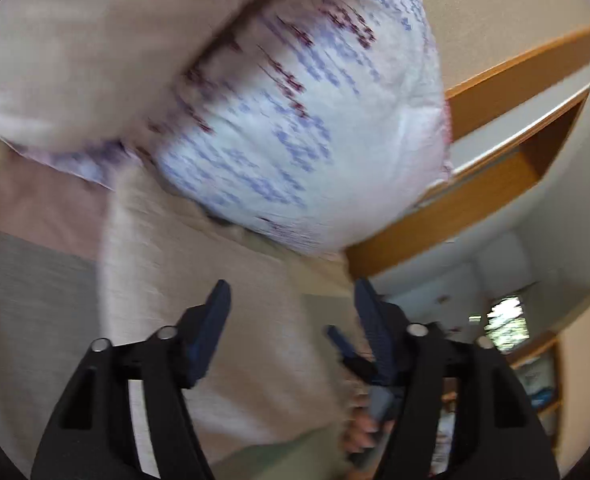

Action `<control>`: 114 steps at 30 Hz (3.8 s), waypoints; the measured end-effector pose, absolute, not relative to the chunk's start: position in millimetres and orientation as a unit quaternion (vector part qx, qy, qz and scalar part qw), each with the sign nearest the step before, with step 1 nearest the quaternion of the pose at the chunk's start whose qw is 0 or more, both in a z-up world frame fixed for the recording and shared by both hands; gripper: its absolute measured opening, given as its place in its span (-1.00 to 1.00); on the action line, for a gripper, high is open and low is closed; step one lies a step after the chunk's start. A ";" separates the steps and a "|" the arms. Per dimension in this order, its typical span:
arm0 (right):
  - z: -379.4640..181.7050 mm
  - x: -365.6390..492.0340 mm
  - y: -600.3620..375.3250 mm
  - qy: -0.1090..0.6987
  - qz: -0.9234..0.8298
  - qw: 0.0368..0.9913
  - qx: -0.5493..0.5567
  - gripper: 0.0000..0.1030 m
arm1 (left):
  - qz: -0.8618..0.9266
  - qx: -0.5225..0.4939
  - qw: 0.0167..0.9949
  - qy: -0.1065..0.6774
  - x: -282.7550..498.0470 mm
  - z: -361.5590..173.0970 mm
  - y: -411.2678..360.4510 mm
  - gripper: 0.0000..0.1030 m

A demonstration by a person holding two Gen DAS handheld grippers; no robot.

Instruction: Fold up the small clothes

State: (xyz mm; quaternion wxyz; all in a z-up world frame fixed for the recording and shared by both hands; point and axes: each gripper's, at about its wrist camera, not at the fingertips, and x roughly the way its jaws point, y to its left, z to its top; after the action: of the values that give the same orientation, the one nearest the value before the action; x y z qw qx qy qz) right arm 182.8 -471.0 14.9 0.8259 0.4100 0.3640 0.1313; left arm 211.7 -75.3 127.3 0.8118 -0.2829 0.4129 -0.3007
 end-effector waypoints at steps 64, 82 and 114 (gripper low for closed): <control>16.4 63.1 -237.3 0.482 0.065 0.874 0.007 0.97 | -0.031 0.042 0.882 0.468 63.5 56.2 8.6 0.97; 3.9 66.9 -221.6 0.490 0.033 0.871 -0.007 0.97 | -0.031 0.047 0.882 0.468 63.4 57.3 7.6 0.97; 3.7 67.1 -222.0 0.490 0.033 0.871 -0.007 0.97 | -0.031 0.047 0.882 0.468 63.6 57.0 7.6 0.97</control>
State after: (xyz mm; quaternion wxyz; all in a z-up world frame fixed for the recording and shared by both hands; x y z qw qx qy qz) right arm 67.1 -222.0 3.7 0.8709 -0.0074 0.4903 0.0330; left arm 63.6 7.6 57.0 0.8819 0.0469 0.4680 -0.0307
